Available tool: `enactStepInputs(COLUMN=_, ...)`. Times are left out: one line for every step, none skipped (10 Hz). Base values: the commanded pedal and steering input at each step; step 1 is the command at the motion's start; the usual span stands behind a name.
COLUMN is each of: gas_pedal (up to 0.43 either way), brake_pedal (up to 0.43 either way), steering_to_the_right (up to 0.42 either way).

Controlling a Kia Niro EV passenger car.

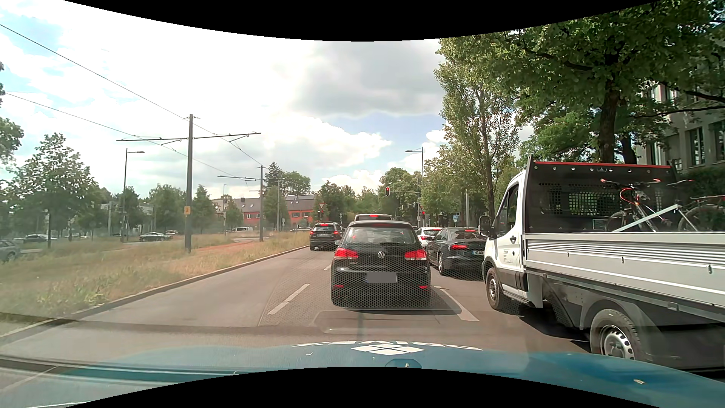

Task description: Follow the waypoints while adhering to traffic rules and regulations

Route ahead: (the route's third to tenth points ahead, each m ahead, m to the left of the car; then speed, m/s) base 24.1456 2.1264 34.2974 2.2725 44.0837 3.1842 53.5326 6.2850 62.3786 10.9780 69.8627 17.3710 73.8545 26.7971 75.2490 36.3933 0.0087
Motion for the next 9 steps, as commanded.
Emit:
enactStepInputs(gas_pedal=0.000, brake_pedal=0.000, steering_to_the_right=0.003)
enactStepInputs(gas_pedal=0.000, brake_pedal=0.000, steering_to_the_right=0.003)
enactStepInputs(gas_pedal=0.000, brake_pedal=0.000, steering_to_the_right=0.003)
enactStepInputs(gas_pedal=0.000, brake_pedal=0.000, steering_to_the_right=0.003)
enactStepInputs(gas_pedal=0.110, brake_pedal=0.000, steering_to_the_right=0.003)
enactStepInputs(gas_pedal=0.130, brake_pedal=0.000, steering_to_the_right=0.003)
enactStepInputs(gas_pedal=0.150, brake_pedal=0.000, steering_to_the_right=0.002)
enactStepInputs(gas_pedal=0.150, brake_pedal=0.000, steering_to_the_right=-0.004)
enactStepInputs(gas_pedal=0.150, brake_pedal=0.000, steering_to_the_right=-0.013)
